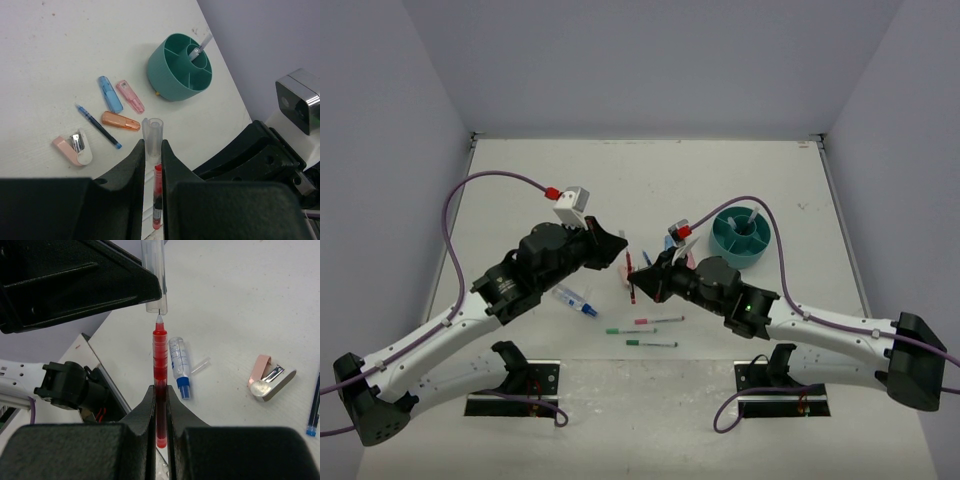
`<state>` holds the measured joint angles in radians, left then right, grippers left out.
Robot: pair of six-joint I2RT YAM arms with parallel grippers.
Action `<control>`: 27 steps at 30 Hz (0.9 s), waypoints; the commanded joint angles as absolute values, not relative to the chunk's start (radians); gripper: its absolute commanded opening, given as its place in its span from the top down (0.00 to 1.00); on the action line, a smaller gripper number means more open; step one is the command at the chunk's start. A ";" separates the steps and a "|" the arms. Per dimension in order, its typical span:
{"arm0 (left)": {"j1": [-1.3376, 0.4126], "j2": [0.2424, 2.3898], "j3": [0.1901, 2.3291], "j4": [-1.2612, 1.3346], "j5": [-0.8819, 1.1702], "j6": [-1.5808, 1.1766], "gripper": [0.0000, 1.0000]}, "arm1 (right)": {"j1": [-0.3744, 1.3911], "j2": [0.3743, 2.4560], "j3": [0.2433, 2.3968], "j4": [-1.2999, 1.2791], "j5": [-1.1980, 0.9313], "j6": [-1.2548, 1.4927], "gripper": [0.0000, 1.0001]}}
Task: Sort the stationery into containers
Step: Close the pen cap on the pen.
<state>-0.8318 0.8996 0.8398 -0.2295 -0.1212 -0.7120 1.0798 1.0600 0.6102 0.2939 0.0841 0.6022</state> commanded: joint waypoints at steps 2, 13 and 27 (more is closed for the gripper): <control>-0.834 0.881 0.894 -0.232 -0.147 -0.681 1.00 | 1.085 1.069 0.660 0.314 0.080 0.603 1.00; -0.833 0.890 0.903 -0.241 -0.157 -0.676 1.00 | 1.085 1.068 0.663 0.315 0.072 0.603 1.00; -0.833 0.887 0.883 -0.228 -0.121 -0.676 1.00 | 1.077 1.076 0.725 0.249 0.126 0.588 1.00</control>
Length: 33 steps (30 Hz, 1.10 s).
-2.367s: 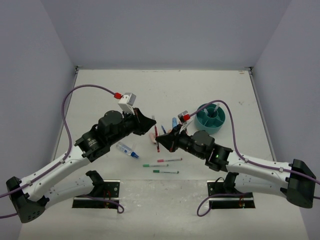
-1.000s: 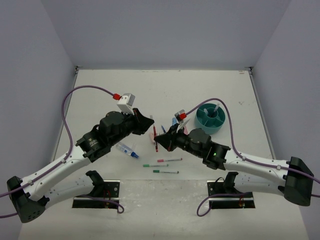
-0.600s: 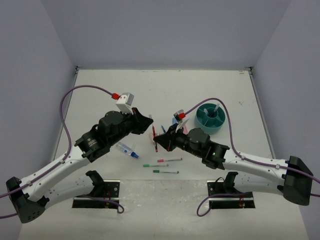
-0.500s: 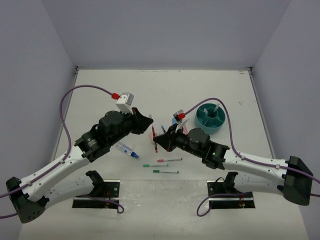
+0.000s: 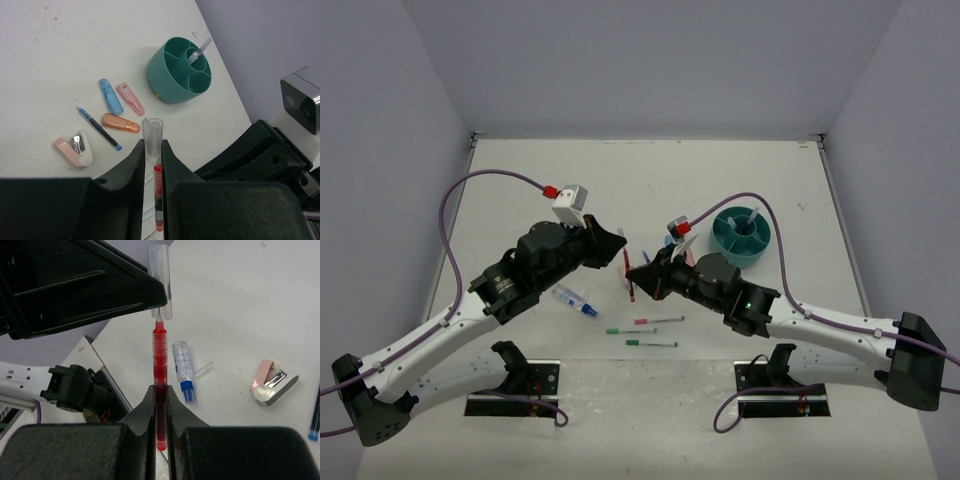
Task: Sort the stationery into containers
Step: Close the pen cap on the pen.
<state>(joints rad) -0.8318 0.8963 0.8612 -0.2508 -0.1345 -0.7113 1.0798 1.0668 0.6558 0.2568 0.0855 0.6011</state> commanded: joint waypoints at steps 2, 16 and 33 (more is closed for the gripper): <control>-0.834 0.888 0.881 -0.225 -0.115 -0.675 1.00 | 1.071 1.081 0.735 0.244 0.127 0.588 1.00; -0.833 0.870 0.850 -0.193 -0.081 -0.689 1.00 | 1.032 1.089 0.816 0.248 0.117 0.561 1.00; -0.834 0.824 0.812 -0.134 0.034 -0.623 0.81 | 1.025 1.066 0.853 0.407 0.007 0.310 1.00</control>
<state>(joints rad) -0.8238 0.8397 0.8307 -0.0783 -0.0855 -0.6654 1.0339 1.0912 0.8365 0.1536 0.0517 0.3954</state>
